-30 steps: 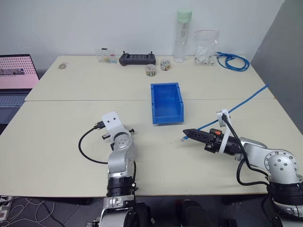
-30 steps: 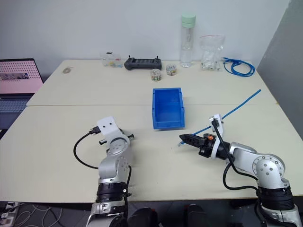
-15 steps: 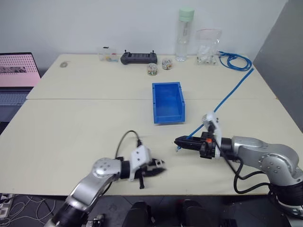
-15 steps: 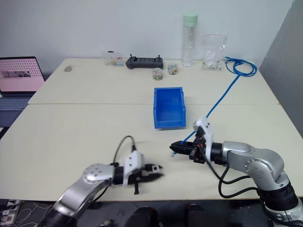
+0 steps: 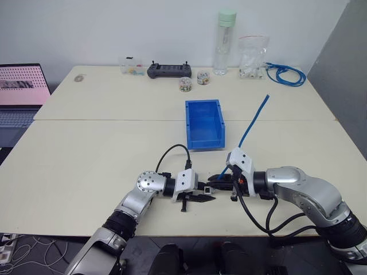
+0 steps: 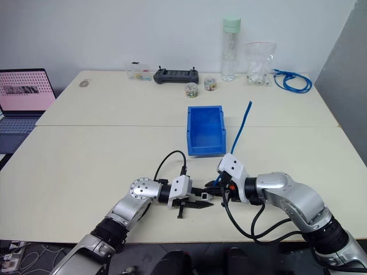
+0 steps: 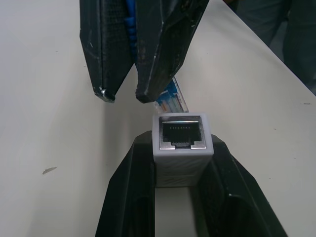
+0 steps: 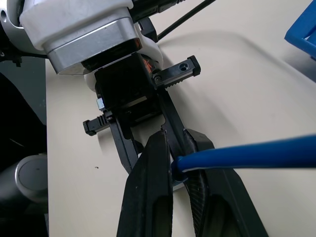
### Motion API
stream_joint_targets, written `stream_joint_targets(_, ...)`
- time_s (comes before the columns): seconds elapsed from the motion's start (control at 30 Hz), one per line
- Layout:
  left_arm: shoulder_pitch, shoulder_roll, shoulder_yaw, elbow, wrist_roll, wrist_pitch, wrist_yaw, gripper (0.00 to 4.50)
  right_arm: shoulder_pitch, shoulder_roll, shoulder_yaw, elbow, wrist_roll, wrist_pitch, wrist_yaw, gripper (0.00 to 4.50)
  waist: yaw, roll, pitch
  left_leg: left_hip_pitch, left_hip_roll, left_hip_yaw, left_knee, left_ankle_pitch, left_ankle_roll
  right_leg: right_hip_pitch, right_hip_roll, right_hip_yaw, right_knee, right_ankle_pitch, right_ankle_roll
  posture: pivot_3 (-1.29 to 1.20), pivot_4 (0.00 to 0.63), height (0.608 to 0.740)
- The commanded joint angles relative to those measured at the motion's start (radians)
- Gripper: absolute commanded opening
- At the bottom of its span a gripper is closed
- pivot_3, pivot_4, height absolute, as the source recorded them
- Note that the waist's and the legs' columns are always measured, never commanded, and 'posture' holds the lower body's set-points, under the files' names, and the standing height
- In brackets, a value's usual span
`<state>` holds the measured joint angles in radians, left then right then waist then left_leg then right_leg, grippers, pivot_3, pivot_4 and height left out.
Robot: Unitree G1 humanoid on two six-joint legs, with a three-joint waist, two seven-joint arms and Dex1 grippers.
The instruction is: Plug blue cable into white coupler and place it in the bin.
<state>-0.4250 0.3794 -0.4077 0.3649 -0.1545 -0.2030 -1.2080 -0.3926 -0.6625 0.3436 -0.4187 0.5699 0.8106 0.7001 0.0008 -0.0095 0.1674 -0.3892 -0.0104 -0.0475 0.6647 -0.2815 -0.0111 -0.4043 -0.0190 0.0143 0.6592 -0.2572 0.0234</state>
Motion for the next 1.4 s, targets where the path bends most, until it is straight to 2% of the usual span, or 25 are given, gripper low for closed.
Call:
stream_joint_targets(0.03, 0.025, -0.009, -0.015, 0.025, 0.028, 0.027, -0.002, 0.8, -0.017, 0.029, -0.004, -0.009, -0.026, -0.012, 0.009, 0.16, -0.001, 0.0, 0.0, 0.001, 0.0, 0.0, 0.0, 0.0, 0.0, 0.0, 0.0, 0.0, 0.0, 0.0, 0.0, 0.0, 0.15, 0.74)
stream_joint_targets(0.3, 0.042, 0.008, 0.011, 0.013, 0.027, 0.061, -0.009, 0.8, -0.064, 0.029, -0.045, -0.05, -0.019, 0.041, 0.038, 0.16, -0.004, 0.0, 0.0, 0.002, 0.0, 0.0, 0.0, 0.0, 0.0, 0.0, 0.0, 0.0, 0.001, 0.0, 0.0, 0.0, 0.15, 0.74)
stream_joint_targets(0.67, 0.022, 0.007, 0.021, 0.027, 0.031, 0.081, -0.009, 0.8, -0.05, 0.055, -0.024, -0.092, -0.031, 0.06, 0.034, 0.16, -0.005, 0.0, 0.0, 0.002, 0.0, 0.0, -0.001, 0.0, 0.0, 0.0, 0.0, 0.0, 0.002, 0.0, 0.0, 0.0, 0.15, 0.74)
stream_joint_targets(1.4, 0.038, 0.025, 0.032, 0.005, 0.028, 0.09, -0.011, 0.8, -0.009, 0.062, 0.049, -0.01, -0.174, -0.048, 0.081, 0.16, -0.008, 0.0, -0.001, 0.004, 0.0, 0.0, -0.001, 0.0, 0.0, 0.001, 0.0, 0.0, 0.003, 0.0, -0.001, 0.0, 0.15, 0.74)
